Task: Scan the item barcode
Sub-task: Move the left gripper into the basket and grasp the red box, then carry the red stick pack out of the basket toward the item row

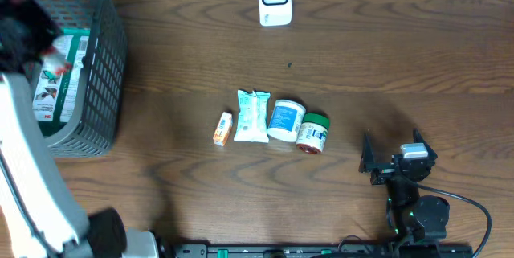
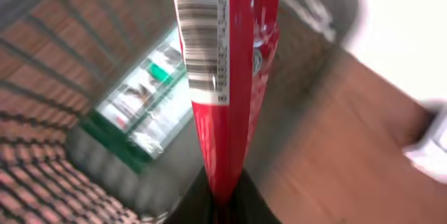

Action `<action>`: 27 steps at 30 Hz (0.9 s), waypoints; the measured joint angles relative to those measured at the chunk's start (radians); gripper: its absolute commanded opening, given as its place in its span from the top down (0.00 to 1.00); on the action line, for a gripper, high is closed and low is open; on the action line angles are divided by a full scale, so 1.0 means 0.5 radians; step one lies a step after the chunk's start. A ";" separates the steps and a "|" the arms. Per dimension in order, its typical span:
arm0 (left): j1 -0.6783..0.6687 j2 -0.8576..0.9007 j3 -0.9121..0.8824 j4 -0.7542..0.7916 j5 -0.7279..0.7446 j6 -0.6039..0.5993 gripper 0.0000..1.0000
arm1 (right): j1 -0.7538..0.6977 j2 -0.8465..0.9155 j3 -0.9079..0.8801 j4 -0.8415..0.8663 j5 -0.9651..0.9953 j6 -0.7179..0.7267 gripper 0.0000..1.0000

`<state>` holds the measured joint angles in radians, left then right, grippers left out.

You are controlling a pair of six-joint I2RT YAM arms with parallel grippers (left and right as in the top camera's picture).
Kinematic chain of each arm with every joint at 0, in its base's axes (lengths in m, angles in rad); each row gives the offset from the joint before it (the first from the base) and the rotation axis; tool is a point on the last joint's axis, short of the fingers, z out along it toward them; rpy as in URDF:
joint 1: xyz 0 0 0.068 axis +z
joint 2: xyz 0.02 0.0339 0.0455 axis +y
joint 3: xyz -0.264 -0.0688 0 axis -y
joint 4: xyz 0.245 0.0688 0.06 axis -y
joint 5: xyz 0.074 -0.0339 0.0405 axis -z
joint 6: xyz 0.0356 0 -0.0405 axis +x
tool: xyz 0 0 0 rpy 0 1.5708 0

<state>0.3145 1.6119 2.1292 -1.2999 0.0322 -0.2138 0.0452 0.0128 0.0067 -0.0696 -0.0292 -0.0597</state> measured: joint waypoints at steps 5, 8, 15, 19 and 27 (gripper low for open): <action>-0.450 -0.058 -0.017 -0.330 0.082 0.002 0.93 | 0.000 0.000 0.000 0.001 0.000 0.000 0.01; -0.685 -0.042 -0.144 -0.321 0.066 0.008 0.93 | 0.000 0.000 0.000 0.000 0.000 0.000 0.01; -1.067 -0.021 -0.790 -0.114 -0.056 -0.005 0.92 | 0.000 0.000 0.000 0.002 0.000 0.000 0.01; -1.104 0.004 -1.198 0.102 -0.089 -0.052 0.92 | 0.000 0.001 0.000 0.001 0.000 0.000 0.01; -1.104 0.005 -1.688 0.452 -0.077 -0.091 0.92 | 0.000 0.000 0.000 0.001 0.000 0.000 0.01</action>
<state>-0.2375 1.6142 1.2854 -1.0737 -0.0063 -0.2592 0.0452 0.0128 0.0067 -0.0692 -0.0292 -0.0597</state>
